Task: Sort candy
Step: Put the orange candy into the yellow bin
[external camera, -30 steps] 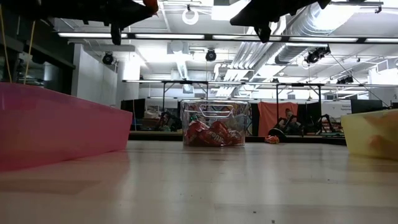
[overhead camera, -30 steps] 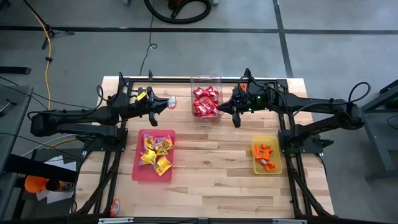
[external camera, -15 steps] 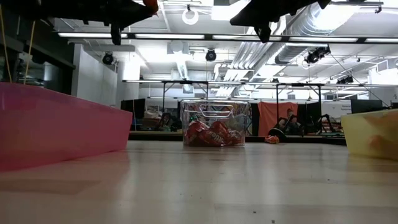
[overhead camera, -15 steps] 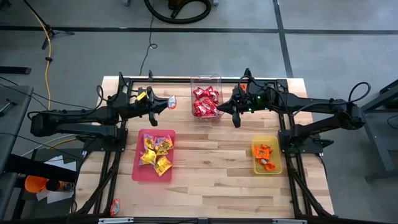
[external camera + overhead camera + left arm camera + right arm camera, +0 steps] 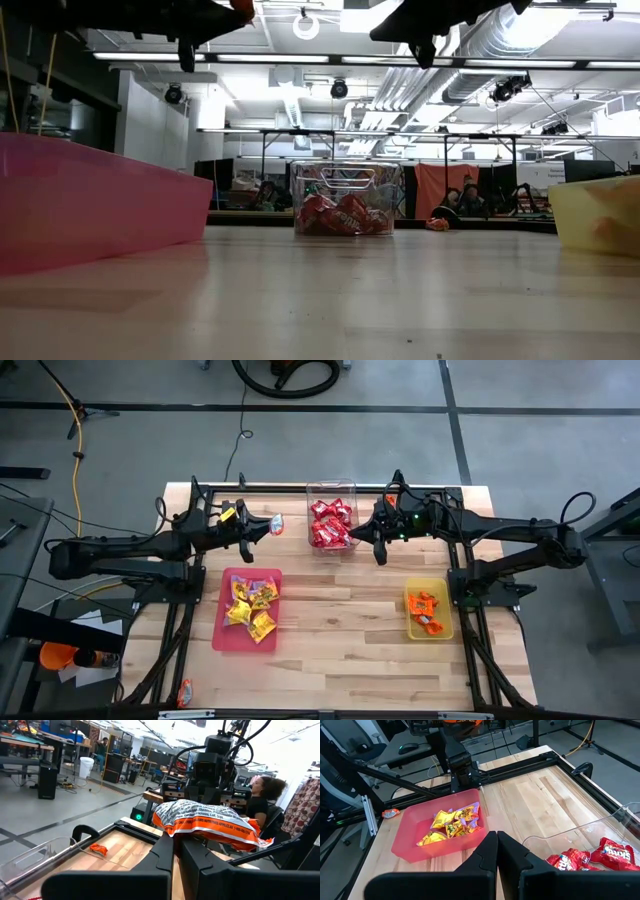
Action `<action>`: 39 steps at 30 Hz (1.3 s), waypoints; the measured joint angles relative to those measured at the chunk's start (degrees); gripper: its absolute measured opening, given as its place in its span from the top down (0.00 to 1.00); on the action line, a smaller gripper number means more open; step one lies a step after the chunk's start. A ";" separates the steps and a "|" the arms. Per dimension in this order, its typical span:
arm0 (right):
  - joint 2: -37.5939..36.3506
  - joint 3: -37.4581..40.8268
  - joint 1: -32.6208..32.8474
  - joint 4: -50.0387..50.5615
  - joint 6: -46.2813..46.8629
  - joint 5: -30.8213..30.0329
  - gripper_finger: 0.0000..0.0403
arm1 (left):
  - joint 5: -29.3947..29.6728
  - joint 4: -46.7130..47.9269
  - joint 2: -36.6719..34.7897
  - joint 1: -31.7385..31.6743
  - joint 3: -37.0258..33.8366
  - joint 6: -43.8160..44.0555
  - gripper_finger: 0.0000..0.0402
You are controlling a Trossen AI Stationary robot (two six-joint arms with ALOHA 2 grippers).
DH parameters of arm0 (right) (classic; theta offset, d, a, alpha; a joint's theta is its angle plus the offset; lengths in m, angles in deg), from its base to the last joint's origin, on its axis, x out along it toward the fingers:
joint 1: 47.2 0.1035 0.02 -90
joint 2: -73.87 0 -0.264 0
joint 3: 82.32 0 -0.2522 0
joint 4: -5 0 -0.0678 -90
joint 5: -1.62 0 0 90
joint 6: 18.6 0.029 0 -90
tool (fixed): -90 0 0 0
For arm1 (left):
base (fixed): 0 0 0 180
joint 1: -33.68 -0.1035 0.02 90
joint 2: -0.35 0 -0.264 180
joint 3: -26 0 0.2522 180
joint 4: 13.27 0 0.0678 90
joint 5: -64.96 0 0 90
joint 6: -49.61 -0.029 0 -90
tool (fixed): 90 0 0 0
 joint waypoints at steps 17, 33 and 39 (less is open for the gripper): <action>-9.48 -0.02 -0.33 -0.11 -0.43 -0.15 1.00 | -5.11 1.11 8.25 0.19 2.31 -0.54 1.00; -15.39 -0.07 -0.36 0.22 -0.44 -1.51 1.00 | -14.70 7.07 48.37 1.09 34.71 -11.29 1.00; -15.45 -0.07 -0.67 0.20 -2.54 -3.50 1.00 | -18.13 7.35 58.09 3.13 45.19 -17.23 1.00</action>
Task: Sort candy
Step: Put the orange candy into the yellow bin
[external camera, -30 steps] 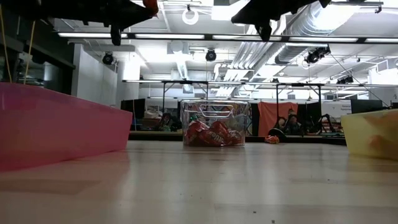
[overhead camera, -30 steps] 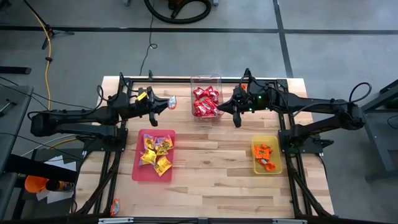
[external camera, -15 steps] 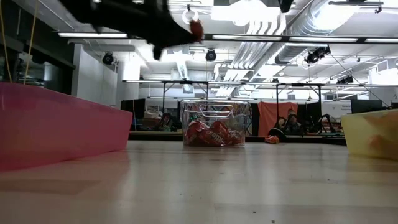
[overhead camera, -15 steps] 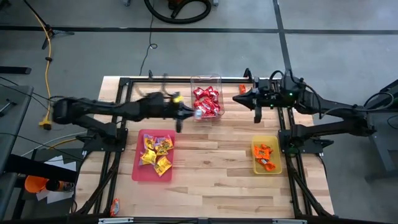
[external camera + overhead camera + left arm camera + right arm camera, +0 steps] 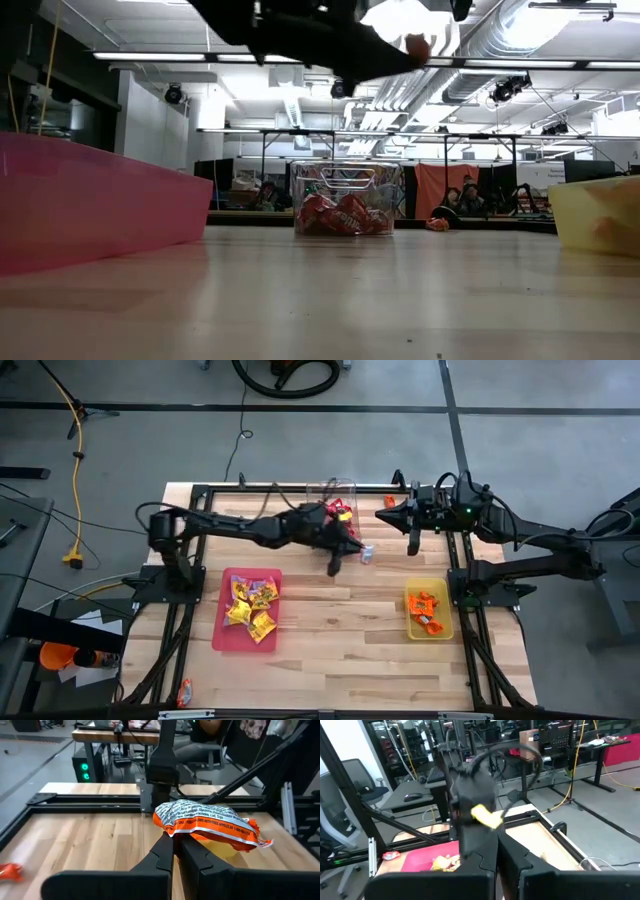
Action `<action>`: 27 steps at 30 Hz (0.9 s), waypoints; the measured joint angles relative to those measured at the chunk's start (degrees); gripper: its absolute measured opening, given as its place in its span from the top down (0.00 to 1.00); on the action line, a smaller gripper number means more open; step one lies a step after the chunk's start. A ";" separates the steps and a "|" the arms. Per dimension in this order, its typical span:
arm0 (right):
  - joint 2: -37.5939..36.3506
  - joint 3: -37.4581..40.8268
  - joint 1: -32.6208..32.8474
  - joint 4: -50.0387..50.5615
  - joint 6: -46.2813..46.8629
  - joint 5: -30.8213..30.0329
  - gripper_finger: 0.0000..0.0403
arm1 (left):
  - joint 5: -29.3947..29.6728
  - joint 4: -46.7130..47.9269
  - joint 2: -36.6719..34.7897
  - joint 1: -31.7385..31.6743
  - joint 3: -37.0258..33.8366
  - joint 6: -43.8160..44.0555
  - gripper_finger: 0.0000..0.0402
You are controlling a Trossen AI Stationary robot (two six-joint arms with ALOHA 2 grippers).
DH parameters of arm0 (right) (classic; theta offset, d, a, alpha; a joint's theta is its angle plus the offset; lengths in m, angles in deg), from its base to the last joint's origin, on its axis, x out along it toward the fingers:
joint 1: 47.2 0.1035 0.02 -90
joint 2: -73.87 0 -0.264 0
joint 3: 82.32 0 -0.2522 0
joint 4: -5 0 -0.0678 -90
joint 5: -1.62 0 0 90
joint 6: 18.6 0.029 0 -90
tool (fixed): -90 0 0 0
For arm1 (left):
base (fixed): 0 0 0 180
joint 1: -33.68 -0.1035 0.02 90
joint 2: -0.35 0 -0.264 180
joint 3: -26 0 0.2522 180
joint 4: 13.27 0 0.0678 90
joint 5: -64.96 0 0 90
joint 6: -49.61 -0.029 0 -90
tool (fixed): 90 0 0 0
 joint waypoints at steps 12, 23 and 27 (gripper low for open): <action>0.00 0.00 0.00 -0.75 -0.06 -0.91 1.00 | 0.16 -12.42 19.10 5.75 11.30 -0.37 1.00; 0.00 0.00 0.00 -2.85 -0.01 -2.47 1.00 | 0.71 -14.81 30.52 8.65 22.91 -0.27 1.00; 0.00 0.00 -0.01 -2.85 0.86 -2.10 1.00 | -0.35 -5.47 27.74 7.16 23.00 5.73 1.00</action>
